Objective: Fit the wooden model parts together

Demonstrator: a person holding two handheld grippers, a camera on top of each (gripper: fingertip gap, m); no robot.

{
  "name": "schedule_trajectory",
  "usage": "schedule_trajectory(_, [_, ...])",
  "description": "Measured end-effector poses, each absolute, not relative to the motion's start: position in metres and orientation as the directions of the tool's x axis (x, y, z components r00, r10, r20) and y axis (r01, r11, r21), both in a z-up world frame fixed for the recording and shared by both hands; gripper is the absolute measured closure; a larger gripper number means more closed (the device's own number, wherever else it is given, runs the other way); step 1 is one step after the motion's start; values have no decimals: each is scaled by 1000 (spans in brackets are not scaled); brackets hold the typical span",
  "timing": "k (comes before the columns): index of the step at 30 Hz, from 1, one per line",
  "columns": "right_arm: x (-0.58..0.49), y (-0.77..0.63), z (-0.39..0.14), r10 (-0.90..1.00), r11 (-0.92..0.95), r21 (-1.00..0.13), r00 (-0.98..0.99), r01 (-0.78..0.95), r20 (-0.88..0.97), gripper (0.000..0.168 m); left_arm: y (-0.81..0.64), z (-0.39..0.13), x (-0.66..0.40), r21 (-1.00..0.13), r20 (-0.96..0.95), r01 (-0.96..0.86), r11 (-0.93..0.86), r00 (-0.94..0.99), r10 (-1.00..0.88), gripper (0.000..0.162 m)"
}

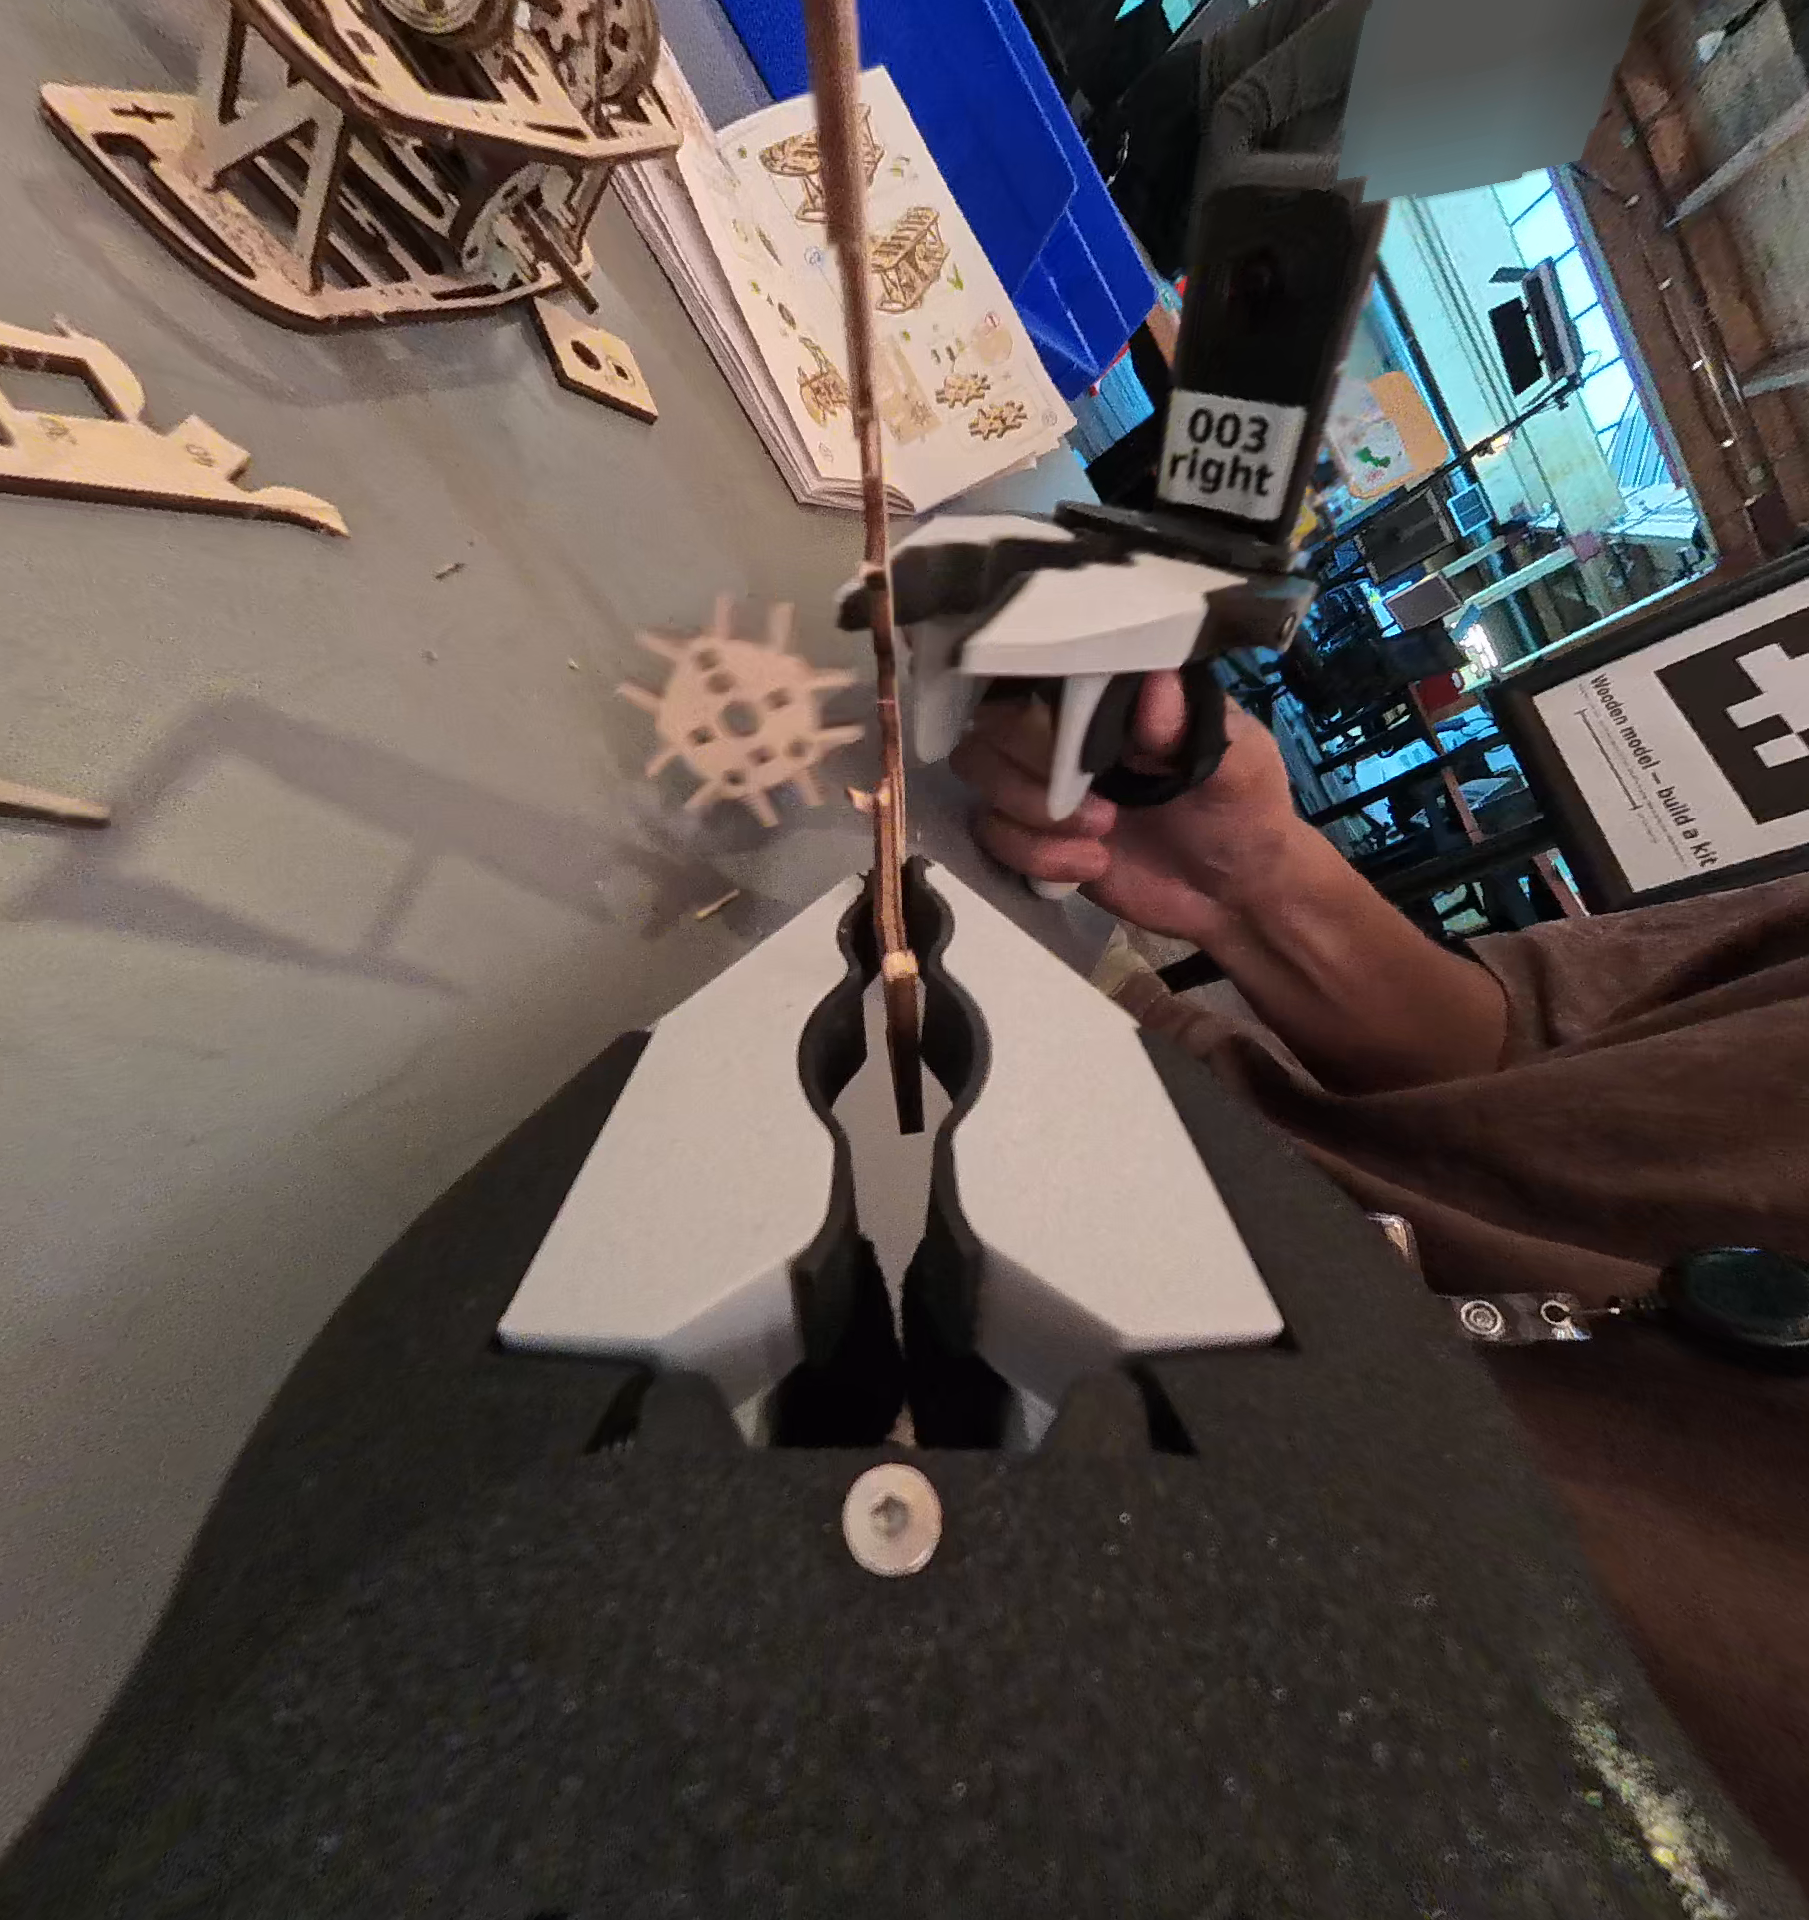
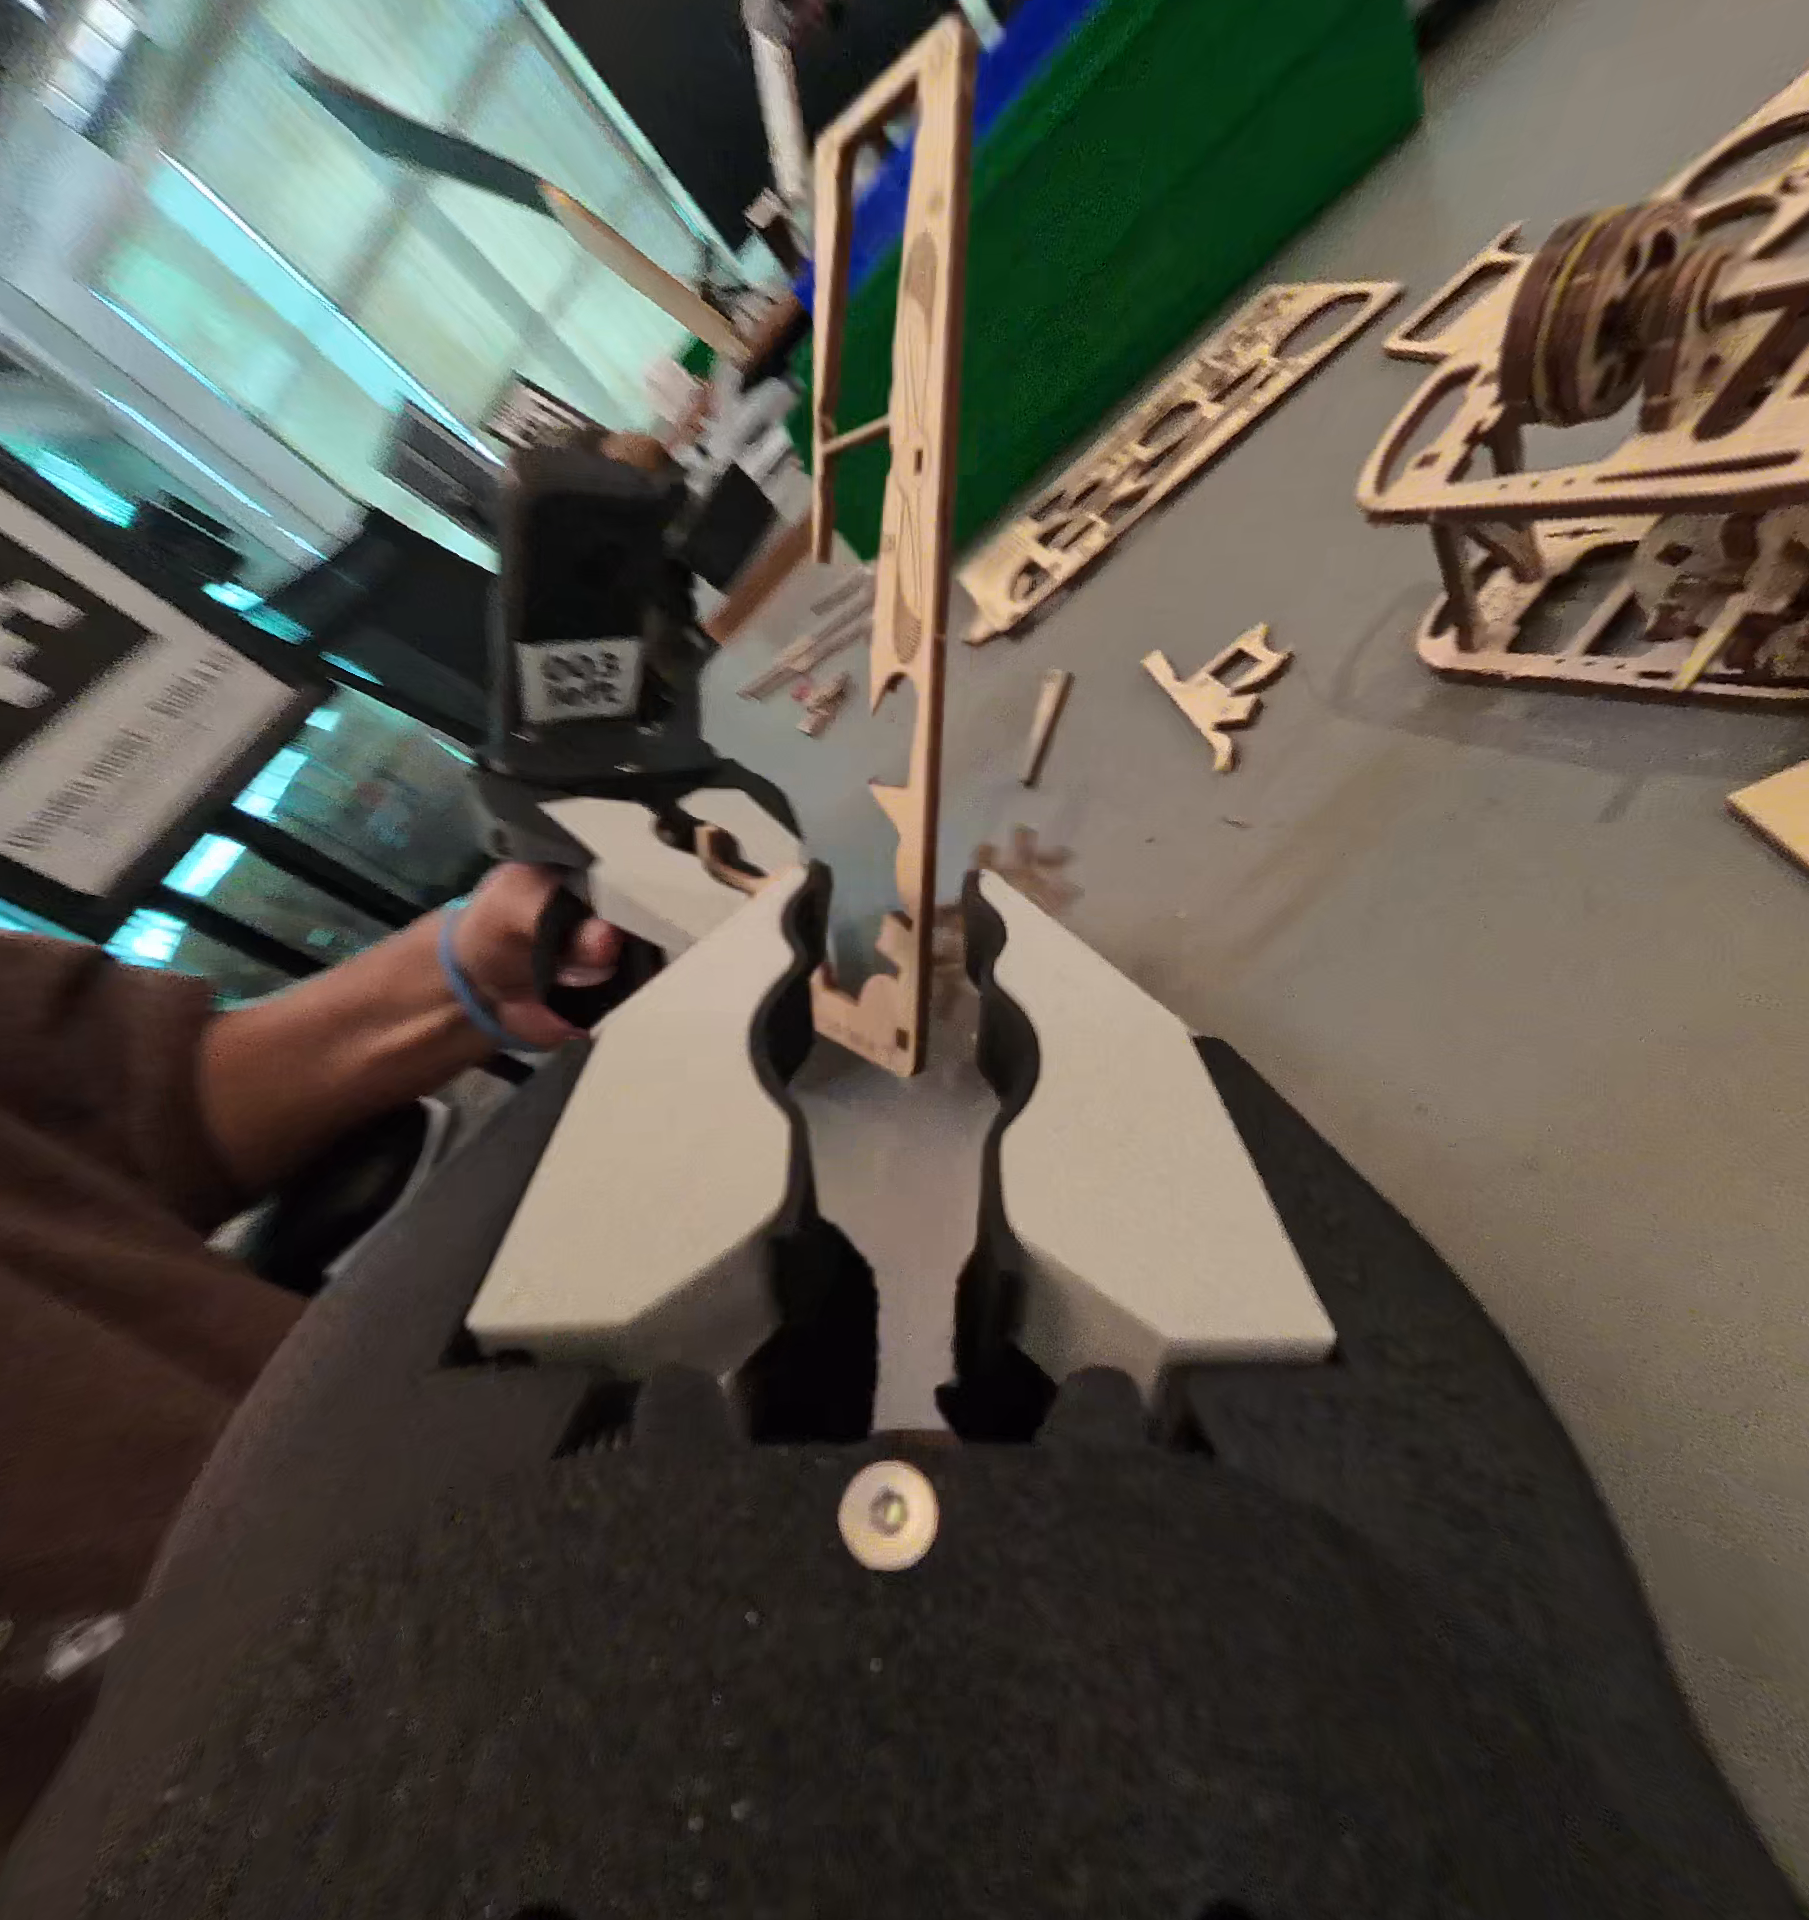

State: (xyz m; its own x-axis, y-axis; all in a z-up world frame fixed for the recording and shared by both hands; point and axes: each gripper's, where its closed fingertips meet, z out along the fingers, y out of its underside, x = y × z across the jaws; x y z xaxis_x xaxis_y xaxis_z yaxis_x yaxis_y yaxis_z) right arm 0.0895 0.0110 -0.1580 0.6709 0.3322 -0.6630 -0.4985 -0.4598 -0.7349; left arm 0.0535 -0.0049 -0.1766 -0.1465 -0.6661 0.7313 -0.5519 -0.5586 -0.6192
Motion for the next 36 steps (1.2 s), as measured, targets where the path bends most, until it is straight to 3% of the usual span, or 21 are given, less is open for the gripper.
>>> schedule_trajectory(7, [93, -8, -160, 338, -520, -741, 694, -426, -636, 140, -4, -170, 53, -626, 741, -527, -575, -172, -649, 161])
schedule_trajectory(14, [81, -10, -138, 390, -528, -742, 659, -413, -643, 129, -6, -137, 52, -551, 834, -460, -696, -286, -472, 161])
schedule_trajectory(15, [74, -10, -133, 407, -537, -721, 613, -438, -677, 130, -11, -133, 52, -551, 834, -467, -692, -308, -457, 161])
schedule_trajectory(17, [67, -11, -126, 425, -554, -681, 540, -480, -727, 157, -20, -131, 54, -563, 827, -481, -672, -325, -459, 161])
schedule_trajectory(18, [69, -10, -125, 417, -555, -663, 521, -503, -745, 162, -22, -130, 56, -562, 827, -482, -673, -318, -463, 161])
schedule_trajectory(19, [72, -10, -122, 415, -546, -641, 490, -540, -766, 164, -21, -127, 58, -561, 828, -467, -684, -307, -470, 160])
schedule_trajectory(22, [100, -6, -110, 363, -419, -546, 417, -726, -833, 166, -15, -119, 61, -555, 832, -402, -728, -263, -489, 132])
schedule_trajectory(25, [107, -10, -105, 359, -352, -512, 392, -783, -847, 167, -19, -112, 65, -580, 815, -339, -741, -247, -525, 132])
schedule_trajectory(28, [102, -12, -97, 392, -311, -504, 375, -806, -840, 166, -25, -111, 73, -602, 799, -315, -734, -228, -557, 135])
schedule_trajectory(32, [89, -14, -100, 402, -329, -514, 375, -792, -836, 166, -13, -103, 78, -572, 818, -222, -789, -220, -531, 158])
schedule_trajectory(36, [91, -17, -113, 349, -324, -546, 439, -773, -828, 162, -18, -110, 75, -578, 816, -304, -757, -229, -531, 161])
